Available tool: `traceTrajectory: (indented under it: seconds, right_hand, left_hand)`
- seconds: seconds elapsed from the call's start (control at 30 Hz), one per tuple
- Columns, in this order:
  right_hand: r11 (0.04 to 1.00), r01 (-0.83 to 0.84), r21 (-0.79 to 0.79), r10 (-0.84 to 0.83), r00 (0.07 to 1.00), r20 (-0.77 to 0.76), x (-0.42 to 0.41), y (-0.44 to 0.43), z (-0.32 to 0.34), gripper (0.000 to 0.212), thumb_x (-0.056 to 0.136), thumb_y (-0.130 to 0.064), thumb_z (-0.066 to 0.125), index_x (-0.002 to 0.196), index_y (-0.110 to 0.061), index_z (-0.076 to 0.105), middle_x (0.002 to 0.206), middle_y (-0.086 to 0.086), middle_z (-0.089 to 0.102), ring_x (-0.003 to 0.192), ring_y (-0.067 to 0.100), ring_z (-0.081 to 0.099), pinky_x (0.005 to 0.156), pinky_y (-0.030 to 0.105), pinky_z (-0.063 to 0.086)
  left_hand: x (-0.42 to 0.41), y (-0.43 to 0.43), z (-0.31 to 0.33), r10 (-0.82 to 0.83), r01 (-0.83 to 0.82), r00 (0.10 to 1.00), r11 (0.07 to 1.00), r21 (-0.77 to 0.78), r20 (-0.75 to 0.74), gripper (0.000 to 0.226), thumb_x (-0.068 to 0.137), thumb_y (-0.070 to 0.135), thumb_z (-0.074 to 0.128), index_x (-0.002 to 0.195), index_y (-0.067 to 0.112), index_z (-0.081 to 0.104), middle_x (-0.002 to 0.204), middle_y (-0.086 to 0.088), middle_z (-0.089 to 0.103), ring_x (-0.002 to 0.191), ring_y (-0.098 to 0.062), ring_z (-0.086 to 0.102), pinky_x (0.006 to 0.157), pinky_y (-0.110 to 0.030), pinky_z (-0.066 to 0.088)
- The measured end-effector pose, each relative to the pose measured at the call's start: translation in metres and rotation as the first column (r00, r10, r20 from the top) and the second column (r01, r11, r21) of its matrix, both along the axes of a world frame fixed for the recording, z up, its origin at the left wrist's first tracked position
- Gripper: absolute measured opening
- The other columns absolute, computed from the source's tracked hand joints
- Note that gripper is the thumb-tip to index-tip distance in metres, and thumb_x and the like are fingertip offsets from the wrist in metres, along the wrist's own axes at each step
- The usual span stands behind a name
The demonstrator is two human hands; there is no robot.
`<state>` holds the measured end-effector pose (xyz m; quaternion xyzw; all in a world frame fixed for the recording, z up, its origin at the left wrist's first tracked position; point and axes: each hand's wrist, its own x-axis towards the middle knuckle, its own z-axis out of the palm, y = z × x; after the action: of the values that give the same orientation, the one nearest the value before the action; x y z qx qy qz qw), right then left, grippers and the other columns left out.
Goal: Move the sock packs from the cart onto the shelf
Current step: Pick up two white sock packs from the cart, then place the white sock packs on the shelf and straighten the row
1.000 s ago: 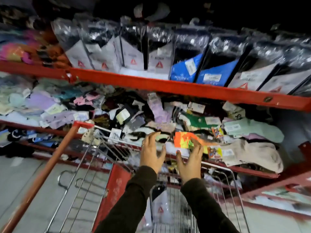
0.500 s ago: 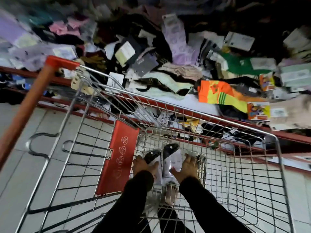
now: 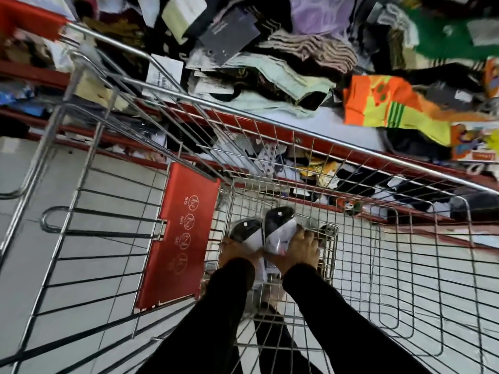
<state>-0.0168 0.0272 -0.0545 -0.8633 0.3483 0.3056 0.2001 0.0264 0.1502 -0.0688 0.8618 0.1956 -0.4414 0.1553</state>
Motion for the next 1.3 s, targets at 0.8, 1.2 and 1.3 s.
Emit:
traceTrajectory:
  seconds: [0.8, 1.2, 1.3]
  right_hand:
    - [0.975, 0.159, 0.156, -0.220, 0.788, 0.575, -0.019, -0.038, 0.206, 0.106, 0.064, -0.037, 0.089, 0.146, -0.006, 0.030, 0.131, 0.018, 0.061, 0.114, 0.036, 0.062, 0.094, 0.036, 0.051]
    - [0.981, 0.051, 0.187, -0.194, 0.249, 0.949, 0.038, -0.044, 0.379, 0.101, 0.060, -0.040, 0.090, 0.141, -0.013, 0.035, 0.138, 0.010, 0.055, 0.126, 0.024, 0.054, 0.106, 0.045, 0.047]
    - [0.978, 0.002, 0.207, -0.205, 0.157, 0.966, 0.055, -0.041, 0.412, 0.101, 0.057, -0.045, 0.087, 0.139, -0.020, 0.034, 0.136, 0.004, 0.053, 0.124, 0.020, 0.053, 0.105, 0.042, 0.048]
  left_hand:
    - [0.017, -0.006, 0.241, 0.051, 0.073, 0.790, 0.982, -0.176, 0.611, 0.097, 0.061, 0.064, 0.079, 0.130, 0.009, 0.041, 0.111, -0.008, 0.068, 0.102, -0.031, 0.069, 0.081, -0.033, 0.053]
    - [0.050, 0.000, 0.418, 0.272, 0.176, 0.357, 0.920, -0.351, 0.893, 0.109, 0.071, 0.051, 0.080, 0.151, 0.010, 0.019, 0.132, -0.012, 0.060, 0.111, -0.032, 0.065, 0.081, -0.035, 0.050]
    - [0.062, 0.000, 0.449, 0.318, 0.238, 0.252, 0.895, -0.377, 0.914, 0.105, 0.071, 0.047, 0.082, 0.149, 0.014, 0.020, 0.137, -0.010, 0.056, 0.118, -0.032, 0.061, 0.085, -0.037, 0.050]
